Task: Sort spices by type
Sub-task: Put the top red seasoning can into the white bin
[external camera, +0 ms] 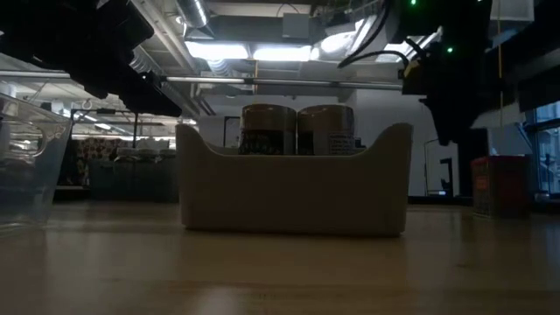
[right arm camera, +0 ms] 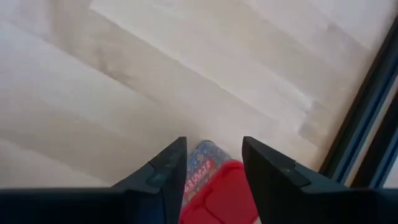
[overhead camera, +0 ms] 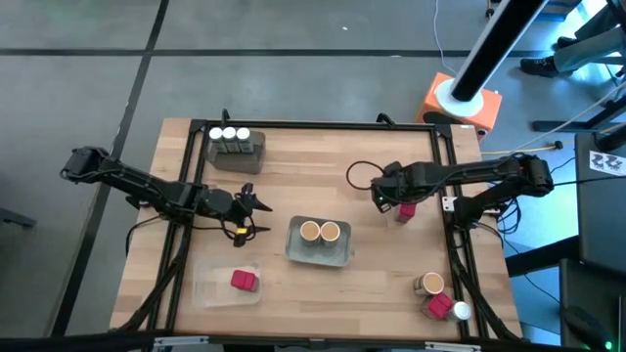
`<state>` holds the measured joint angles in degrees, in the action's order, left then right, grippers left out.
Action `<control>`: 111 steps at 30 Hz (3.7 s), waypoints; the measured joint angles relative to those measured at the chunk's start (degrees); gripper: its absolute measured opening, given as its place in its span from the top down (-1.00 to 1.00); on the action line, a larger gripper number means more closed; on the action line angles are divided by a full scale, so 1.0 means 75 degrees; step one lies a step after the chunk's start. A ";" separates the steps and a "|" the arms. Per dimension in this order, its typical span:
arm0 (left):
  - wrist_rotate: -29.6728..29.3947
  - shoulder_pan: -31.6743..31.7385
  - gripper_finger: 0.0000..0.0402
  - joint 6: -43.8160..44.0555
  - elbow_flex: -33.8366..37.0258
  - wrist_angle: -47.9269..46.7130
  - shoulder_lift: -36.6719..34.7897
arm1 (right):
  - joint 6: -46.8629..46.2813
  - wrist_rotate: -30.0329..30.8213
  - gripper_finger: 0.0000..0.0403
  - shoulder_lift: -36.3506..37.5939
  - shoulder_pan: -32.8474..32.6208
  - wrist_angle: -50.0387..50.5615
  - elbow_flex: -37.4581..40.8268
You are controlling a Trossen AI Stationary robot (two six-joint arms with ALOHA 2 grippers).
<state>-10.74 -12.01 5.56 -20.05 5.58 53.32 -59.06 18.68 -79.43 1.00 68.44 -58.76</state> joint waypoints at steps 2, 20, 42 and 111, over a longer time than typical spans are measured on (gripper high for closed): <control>0.0000 0.0000 -0.31 0.0009 0.0000 0.0000 0.0000 | -0.0089 -0.0033 0.21 0.0002 0.0037 0.0075 0.0007; 0.0000 0.0000 -0.31 0.0204 0.0000 -0.0029 0.0000 | -0.1106 -0.0653 -0.67 0.0008 0.0020 0.0277 0.0300; 0.0003 0.0000 -0.31 0.0201 0.0000 -0.0061 0.0000 | -0.2484 -0.0910 -0.68 0.0008 0.0014 0.0604 0.0300; 0.0003 0.0001 -0.31 0.0052 0.0000 -0.0081 0.0000 | -0.0482 -0.1826 0.08 0.0005 -0.3557 -0.5284 0.0643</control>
<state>-10.72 -12.01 5.96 -20.05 4.98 53.32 -62.67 4.99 -79.40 -25.68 28.81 -53.94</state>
